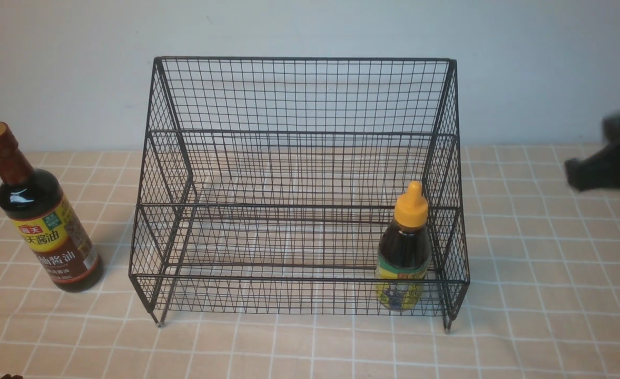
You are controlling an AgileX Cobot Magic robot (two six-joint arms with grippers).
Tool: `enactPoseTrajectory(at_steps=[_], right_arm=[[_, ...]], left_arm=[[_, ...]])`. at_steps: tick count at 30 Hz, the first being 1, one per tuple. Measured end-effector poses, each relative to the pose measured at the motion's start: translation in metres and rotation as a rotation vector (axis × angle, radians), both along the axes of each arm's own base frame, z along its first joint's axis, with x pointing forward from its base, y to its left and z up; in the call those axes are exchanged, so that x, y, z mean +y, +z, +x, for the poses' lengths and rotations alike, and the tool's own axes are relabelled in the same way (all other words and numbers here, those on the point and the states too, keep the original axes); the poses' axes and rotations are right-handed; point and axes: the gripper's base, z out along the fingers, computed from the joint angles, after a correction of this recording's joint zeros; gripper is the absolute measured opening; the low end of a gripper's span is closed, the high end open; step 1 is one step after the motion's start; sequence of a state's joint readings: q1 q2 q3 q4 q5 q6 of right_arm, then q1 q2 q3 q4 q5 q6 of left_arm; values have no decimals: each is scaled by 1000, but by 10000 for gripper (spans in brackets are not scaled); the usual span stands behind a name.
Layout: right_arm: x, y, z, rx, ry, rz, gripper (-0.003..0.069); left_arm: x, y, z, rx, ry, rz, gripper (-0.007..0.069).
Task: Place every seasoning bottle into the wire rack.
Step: Use the left arm to grab the condiment bottle closest to it
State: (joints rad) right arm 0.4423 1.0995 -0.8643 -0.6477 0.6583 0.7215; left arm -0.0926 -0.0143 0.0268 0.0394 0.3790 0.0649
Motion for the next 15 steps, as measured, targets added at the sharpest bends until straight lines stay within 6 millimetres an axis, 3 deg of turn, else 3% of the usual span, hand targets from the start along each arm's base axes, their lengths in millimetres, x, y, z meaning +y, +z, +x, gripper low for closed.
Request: enactPoseTrajectory(at_steps=[6,9,15], right_arm=[[20,-4,-20,169,200,170,-13],[26,7,-33,133,327,225,-13],[30,26,-43,15,409,320,-13]], left_arm=[[0,0,0,0,0,0,-7],[0,0,0,0,0,0,-7],[0,0,0,0,0,0,-7]])
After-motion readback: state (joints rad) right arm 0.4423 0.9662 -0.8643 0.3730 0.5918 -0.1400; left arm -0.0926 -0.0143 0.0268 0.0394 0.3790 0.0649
